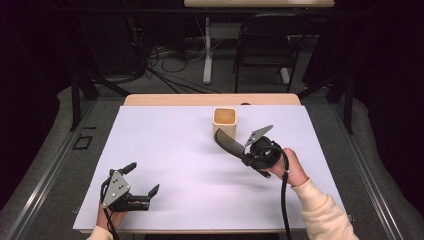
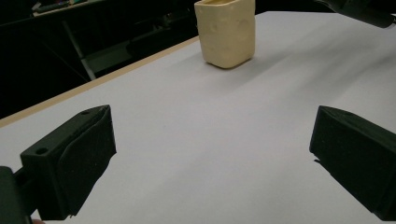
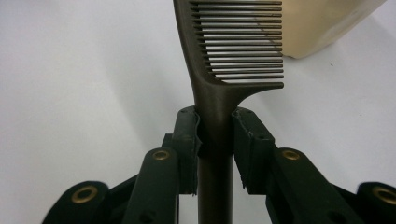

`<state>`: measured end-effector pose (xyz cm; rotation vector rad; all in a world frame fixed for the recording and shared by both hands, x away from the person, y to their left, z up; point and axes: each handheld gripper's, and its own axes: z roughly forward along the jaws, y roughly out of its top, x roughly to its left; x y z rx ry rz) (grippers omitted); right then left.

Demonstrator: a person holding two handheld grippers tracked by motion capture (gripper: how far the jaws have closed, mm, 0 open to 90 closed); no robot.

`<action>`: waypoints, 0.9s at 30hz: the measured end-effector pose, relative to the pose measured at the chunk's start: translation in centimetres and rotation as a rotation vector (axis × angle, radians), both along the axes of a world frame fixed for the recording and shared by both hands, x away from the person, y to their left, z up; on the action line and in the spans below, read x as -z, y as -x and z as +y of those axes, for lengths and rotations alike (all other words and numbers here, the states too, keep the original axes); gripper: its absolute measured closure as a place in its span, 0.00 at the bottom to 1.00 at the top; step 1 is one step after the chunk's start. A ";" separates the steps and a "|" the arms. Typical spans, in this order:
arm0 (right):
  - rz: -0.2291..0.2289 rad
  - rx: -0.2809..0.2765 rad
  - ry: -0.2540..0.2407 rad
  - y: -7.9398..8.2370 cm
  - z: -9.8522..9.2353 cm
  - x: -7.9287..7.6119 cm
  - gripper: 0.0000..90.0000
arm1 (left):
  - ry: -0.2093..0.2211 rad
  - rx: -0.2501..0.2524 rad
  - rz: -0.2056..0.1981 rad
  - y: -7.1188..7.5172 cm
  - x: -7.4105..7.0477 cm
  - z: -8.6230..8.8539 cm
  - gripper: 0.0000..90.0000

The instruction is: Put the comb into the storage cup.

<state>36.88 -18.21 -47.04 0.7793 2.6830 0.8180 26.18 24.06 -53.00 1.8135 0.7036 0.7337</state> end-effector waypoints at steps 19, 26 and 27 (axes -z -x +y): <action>-0.021 0.022 -0.026 0.0 -0.7 -0.5 0.80 | 0.001 -0.001 -0.003 0.1 0.0 0.0 0.01; -0.027 0.025 -0.035 0.0 -1.0 -0.8 0.80 | 0.003 -0.003 -0.006 0.1 -0.1 0.0 0.01; -0.029 0.029 -0.041 0.0 -1.0 -0.9 0.80 | 0.004 -0.003 -0.005 0.1 -0.1 0.0 0.01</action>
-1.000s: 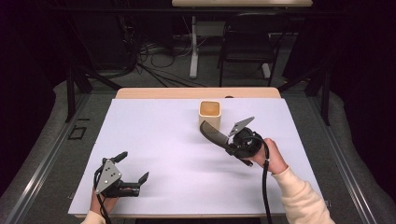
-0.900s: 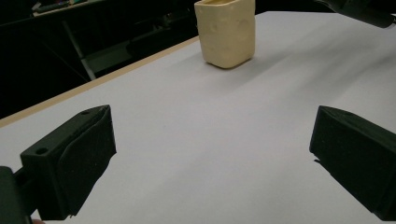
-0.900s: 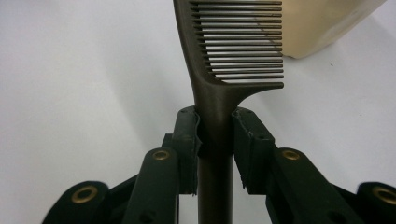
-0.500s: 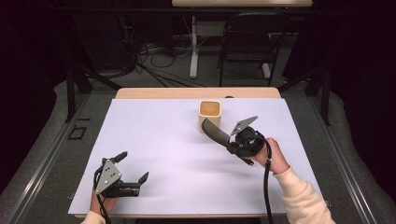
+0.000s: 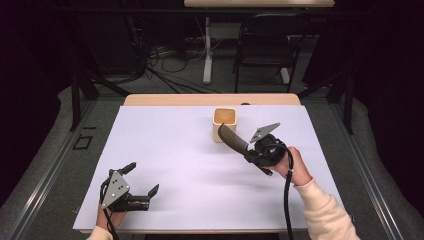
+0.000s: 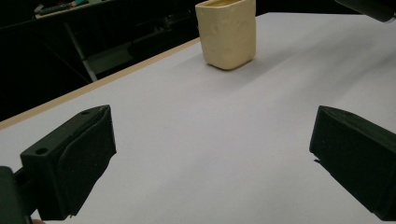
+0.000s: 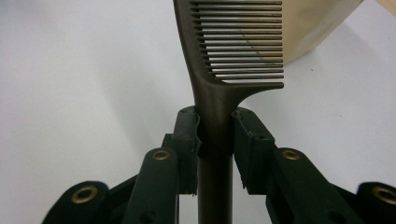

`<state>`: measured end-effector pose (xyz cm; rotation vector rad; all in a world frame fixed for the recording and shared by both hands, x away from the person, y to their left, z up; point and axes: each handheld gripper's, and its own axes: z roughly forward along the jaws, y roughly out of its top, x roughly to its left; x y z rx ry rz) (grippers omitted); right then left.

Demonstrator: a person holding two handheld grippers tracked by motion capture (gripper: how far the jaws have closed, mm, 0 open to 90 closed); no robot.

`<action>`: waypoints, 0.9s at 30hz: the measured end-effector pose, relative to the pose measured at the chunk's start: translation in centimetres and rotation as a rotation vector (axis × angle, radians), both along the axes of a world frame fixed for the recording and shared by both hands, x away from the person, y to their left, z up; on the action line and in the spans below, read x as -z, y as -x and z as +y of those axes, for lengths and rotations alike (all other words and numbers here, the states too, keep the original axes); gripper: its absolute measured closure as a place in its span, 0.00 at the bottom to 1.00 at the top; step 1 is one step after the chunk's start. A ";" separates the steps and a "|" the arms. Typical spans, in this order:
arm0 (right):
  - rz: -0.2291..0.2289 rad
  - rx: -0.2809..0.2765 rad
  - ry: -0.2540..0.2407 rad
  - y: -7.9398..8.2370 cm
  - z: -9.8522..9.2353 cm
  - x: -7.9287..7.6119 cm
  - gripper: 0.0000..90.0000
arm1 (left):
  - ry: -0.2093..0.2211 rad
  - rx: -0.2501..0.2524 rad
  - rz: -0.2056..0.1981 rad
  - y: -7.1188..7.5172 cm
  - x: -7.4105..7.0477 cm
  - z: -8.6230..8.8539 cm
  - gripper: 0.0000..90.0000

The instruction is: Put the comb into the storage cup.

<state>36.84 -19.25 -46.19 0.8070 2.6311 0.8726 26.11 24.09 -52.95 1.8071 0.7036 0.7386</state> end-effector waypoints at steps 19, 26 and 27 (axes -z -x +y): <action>-0.070 0.042 -0.044 0.2 -0.5 -1.0 0.80 | -0.002 0.000 0.001 0.0 0.0 0.0 0.01; -0.099 0.060 -0.064 0.2 -0.8 -1.3 0.80 | -0.001 0.002 0.000 0.0 0.0 0.0 0.01; -0.116 0.070 -0.074 0.2 -0.9 -1.4 0.80 | -0.001 0.002 0.000 0.0 0.0 0.0 0.01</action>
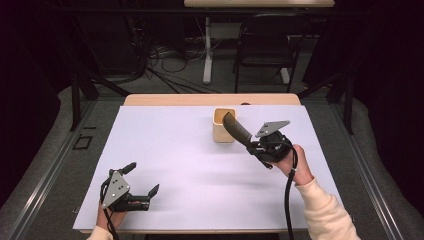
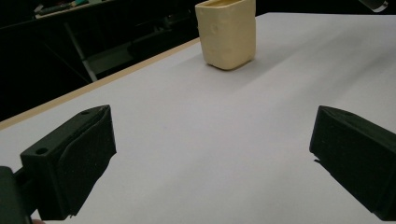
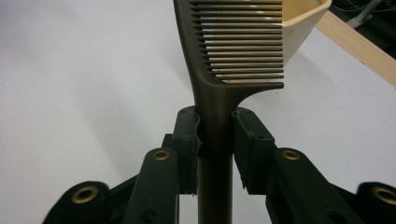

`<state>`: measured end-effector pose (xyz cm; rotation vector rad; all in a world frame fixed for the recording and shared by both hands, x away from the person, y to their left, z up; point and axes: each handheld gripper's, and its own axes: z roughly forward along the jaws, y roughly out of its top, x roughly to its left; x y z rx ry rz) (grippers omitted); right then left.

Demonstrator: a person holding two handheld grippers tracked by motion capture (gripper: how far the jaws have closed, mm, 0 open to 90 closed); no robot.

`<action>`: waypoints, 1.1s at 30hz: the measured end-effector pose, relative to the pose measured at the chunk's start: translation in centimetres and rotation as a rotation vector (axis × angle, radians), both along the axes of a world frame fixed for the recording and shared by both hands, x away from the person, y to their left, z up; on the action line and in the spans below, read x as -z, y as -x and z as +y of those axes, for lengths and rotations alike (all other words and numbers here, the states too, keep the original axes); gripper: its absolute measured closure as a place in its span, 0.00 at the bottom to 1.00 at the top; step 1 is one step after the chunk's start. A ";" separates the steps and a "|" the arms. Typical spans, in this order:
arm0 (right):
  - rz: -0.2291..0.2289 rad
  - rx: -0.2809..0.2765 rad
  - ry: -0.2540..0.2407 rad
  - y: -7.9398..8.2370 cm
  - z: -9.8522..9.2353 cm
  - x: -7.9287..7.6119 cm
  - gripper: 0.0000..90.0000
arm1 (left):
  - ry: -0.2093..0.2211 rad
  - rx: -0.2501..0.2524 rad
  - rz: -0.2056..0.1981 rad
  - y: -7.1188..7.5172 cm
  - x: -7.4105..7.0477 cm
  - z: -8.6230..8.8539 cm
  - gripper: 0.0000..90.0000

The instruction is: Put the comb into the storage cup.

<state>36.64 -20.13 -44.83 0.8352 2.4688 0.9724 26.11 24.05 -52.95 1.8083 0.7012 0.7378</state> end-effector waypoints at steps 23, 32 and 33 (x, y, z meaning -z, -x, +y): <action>-0.064 0.021 -0.031 -0.3 0.1 -0.4 0.80 | 0.000 0.002 0.001 -0.1 0.1 -0.1 0.01; -0.088 0.025 -0.041 -0.9 0.1 -0.8 0.80 | 0.007 -0.001 0.003 -0.2 0.1 -0.1 0.01; -0.089 0.026 -0.042 -0.9 0.1 -0.9 0.80 | 0.008 -0.002 0.005 -0.2 0.1 -0.1 0.01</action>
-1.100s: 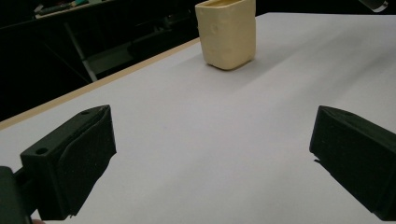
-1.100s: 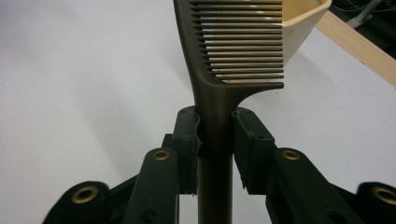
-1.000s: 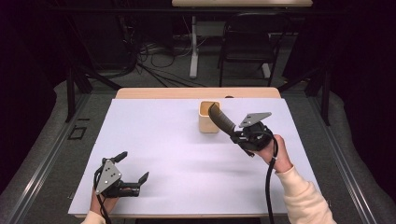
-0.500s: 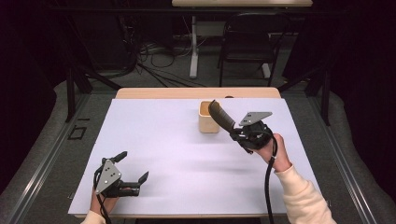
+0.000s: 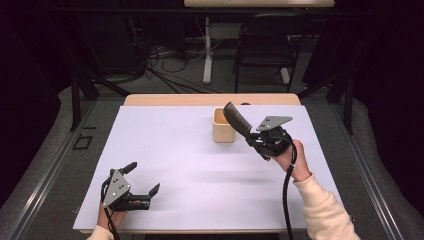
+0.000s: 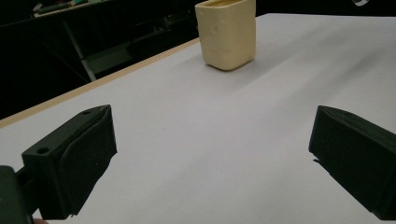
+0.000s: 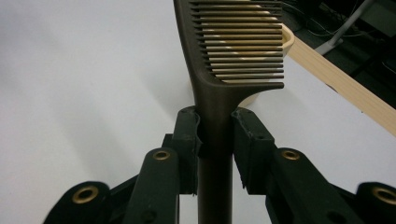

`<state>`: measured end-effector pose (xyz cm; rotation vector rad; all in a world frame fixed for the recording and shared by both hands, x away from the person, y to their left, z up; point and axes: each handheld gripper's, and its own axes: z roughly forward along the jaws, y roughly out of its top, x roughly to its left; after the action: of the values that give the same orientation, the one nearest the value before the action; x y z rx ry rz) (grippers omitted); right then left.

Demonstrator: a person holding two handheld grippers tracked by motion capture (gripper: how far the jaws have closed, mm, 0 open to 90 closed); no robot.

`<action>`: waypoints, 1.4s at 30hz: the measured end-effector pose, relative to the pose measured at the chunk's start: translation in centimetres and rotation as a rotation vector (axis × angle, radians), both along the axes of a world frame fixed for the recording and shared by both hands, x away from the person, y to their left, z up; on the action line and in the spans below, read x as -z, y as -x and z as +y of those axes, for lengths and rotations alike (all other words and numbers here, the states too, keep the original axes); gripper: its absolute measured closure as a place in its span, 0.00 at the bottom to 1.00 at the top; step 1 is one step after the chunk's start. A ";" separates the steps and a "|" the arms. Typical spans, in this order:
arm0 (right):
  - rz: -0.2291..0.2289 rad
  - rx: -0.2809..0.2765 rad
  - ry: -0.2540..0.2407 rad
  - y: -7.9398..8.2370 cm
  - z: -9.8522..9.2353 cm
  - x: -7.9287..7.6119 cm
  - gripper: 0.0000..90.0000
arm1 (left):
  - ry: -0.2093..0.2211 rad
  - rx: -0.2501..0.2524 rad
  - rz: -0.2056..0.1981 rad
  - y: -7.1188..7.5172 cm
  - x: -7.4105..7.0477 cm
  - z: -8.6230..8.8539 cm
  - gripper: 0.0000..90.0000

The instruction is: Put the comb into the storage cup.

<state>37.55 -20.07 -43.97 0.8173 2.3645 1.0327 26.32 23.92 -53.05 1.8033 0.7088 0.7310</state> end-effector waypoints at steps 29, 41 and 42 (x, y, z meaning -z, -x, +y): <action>-0.031 -0.001 -0.041 -1.8 1.0 -0.8 0.80 | -0.008 -0.007 0.000 0.0 0.1 0.1 0.01; -0.041 0.015 -0.057 -2.4 0.8 -1.5 0.80 | -0.002 -0.007 -0.003 0.0 0.0 0.1 0.01; -0.041 0.015 -0.057 -2.4 0.8 -1.5 0.80 | -0.002 -0.007 -0.003 0.0 0.0 0.1 0.01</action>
<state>39.95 -19.25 -42.49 0.8255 2.3005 1.1049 26.27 24.05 -53.07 1.8020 0.7127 0.7392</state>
